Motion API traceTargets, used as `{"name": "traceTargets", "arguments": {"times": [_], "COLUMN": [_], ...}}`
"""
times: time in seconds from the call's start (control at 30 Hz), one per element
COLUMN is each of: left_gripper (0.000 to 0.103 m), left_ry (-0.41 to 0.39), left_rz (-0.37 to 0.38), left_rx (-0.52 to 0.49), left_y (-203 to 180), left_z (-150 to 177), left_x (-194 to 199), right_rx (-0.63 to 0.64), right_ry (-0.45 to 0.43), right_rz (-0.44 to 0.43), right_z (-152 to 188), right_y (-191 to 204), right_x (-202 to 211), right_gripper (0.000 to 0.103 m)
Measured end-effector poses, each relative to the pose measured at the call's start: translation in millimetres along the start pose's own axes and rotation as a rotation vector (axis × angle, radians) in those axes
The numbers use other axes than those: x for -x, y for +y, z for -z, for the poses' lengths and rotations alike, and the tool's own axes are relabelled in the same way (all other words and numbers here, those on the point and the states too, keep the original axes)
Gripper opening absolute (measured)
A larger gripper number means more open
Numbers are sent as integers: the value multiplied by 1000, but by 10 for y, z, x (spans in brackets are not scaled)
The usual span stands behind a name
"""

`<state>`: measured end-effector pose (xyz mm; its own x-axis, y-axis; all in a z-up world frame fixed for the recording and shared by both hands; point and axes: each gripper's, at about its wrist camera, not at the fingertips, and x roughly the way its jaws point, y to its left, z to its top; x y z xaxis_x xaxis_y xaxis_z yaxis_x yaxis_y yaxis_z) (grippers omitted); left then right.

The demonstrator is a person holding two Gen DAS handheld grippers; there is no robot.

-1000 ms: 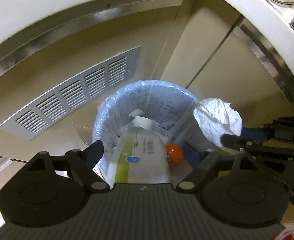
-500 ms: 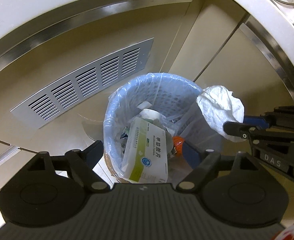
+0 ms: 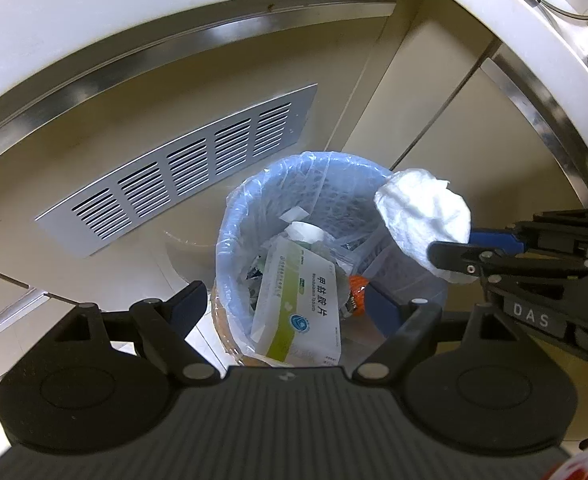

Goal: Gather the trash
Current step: 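Open both tools over the wastebasket, dropping the medicine box and tissue, then move both tools back up to the countertop toward the orange bag and green wrapper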

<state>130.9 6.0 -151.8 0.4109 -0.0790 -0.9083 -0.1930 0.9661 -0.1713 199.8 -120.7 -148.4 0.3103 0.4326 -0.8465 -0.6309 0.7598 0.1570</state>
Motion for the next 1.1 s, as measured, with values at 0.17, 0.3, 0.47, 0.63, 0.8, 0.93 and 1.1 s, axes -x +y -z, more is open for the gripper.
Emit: {"name": "traceTargets", "arguments": {"times": [0.17, 0.3, 0.47, 0.63, 0.8, 0.93, 1.1], "left_gripper": [84, 84, 84, 84, 84, 84, 84], "left_ry": [-1, -7, -20, -38, -71, -116, -187], "left_rz": [-8, -11, -11, -10, -1, 13, 19], "left_rx": [6, 16, 18, 23, 28, 32, 31], "left_y": [48, 90, 106, 108, 103, 94, 74], "left_z": [4, 15, 25, 26, 10, -13, -71], "left_x": [38, 72, 138, 214, 353, 533, 822], "right_rx": [-32, -22, -6, 13, 42, 98, 157], "right_ry": [7, 8, 1, -15, -44, -98, -189], "right_rz": [-5, 0, 6, 14, 24, 41, 51], "right_z": [0, -14, -29, -9, 4, -19, -103], "right_y": [-27, -4, 13, 26, 63, 130, 224], "right_x": [-2, 1, 17, 68, 186, 369, 676], "right_gripper": [60, 60, 60, 60, 60, 60, 60]}}
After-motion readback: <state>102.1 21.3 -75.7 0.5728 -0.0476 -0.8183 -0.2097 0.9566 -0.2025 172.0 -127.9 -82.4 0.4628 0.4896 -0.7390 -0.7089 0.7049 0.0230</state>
